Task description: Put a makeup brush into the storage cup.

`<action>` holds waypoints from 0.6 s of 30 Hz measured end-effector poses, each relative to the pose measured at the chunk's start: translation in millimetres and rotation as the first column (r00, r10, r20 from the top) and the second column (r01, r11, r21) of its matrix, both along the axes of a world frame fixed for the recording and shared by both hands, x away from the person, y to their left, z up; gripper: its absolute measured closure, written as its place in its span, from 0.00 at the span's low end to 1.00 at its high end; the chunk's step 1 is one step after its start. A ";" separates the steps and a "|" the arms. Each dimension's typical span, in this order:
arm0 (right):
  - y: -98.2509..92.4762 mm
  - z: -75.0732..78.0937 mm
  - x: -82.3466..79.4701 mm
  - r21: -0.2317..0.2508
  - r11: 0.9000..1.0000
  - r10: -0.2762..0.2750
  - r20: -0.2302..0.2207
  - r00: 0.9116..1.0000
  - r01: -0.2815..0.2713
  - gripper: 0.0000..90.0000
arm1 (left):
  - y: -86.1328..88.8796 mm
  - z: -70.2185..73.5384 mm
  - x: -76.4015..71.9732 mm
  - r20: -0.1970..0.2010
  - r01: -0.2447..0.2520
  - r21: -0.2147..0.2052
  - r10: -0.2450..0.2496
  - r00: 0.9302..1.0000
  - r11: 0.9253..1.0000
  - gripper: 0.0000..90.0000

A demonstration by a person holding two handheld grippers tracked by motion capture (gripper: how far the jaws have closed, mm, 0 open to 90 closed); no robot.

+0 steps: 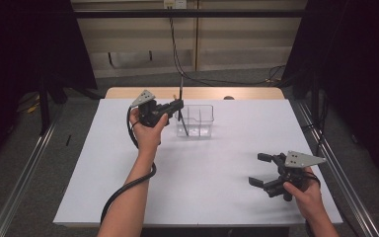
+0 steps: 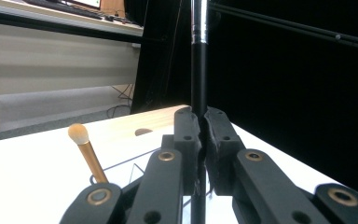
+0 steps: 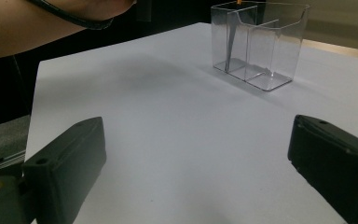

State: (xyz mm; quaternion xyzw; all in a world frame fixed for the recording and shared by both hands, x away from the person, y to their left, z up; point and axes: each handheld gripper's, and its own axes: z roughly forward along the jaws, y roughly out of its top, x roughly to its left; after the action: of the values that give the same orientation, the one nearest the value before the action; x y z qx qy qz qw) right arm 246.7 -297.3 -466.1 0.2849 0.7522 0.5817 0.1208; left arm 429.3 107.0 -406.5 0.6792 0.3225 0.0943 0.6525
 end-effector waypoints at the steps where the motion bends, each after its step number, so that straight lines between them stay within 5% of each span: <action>1: 0.0 0.0 0.0 0.001 1.000 0.000 0.000 1.000 0.000 0.04 | -0.5 0.2 0.6 0.001 -0.002 0.000 0.002 1.000 1.000 0.94; 18: -1.6 -0.4 -0.1 0.005 1.000 0.000 0.002 1.000 0.000 0.05 | -5.2 -1.4 11.4 0.001 -0.033 0.019 0.033 0.999 0.999 0.94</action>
State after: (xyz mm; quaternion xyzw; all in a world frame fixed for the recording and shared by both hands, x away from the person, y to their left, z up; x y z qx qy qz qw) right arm 246.6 -298.9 -466.5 0.2846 0.7505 0.5841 0.1210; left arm 440.7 101.7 -407.8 0.6801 0.3323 0.1085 0.6444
